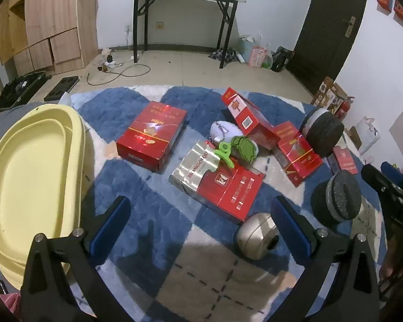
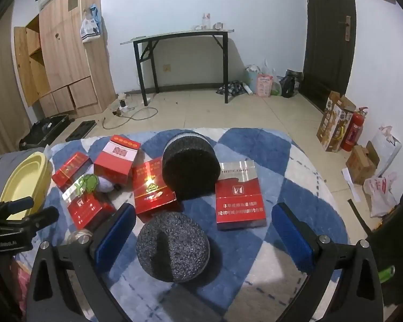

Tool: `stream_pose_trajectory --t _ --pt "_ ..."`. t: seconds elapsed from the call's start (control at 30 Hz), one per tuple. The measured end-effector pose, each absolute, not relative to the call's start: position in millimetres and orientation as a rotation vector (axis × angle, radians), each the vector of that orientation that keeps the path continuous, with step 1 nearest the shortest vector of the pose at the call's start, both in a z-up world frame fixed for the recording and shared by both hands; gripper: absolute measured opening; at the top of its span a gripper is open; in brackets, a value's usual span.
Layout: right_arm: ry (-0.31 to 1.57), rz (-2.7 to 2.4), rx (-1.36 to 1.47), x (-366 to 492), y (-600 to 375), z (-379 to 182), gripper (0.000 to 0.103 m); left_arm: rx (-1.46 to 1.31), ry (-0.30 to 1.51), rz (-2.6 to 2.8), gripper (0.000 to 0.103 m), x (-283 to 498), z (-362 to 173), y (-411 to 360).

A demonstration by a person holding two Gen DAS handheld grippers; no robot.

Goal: Organize rigid objects
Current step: 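Grasp the silver round object with the left tool while the right tool reaches for the black foam cylinder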

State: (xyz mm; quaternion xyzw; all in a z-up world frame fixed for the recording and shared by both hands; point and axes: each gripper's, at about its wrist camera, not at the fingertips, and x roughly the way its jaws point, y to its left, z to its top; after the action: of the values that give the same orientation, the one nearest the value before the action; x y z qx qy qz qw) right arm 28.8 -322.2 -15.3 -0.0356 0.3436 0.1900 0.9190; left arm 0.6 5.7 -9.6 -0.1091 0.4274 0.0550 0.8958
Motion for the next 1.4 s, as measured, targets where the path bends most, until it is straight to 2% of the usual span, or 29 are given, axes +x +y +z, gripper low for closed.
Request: stream_pose_trajectory --t 0.43,0.6,0.83,1.03,1.17,1.27,1.4 --pt "0.724 0.399 -0.092 29 -319 -18 0.103 -0.224 0.897 0.052 0.103 1 -8 1" --pt "0.723 0.396 -0.097 30 -320 -18 0.103 -0.127 0.908 0.027 0.103 -1 -11 -12" --pt "0.757 0.404 -0.159 33 -315 -25 0.103 -0.008 1.004 -0.070 0.103 4 -36 -43" --pt "0.804 0.415 -0.224 38 -308 -40 0.103 -0.060 1.045 -0.078 0.103 12 -53 -43" --pt "0.799 0.421 -0.219 37 -309 -42 0.103 -0.023 1.079 -0.063 0.091 16 -69 -55" --pt "0.788 0.414 -0.230 34 -308 -40 0.103 -0.030 1.071 -0.048 0.088 17 -70 -56" --pt "0.769 0.424 -0.264 28 -302 -37 0.103 -0.113 1.048 -0.039 0.079 16 -65 -46"
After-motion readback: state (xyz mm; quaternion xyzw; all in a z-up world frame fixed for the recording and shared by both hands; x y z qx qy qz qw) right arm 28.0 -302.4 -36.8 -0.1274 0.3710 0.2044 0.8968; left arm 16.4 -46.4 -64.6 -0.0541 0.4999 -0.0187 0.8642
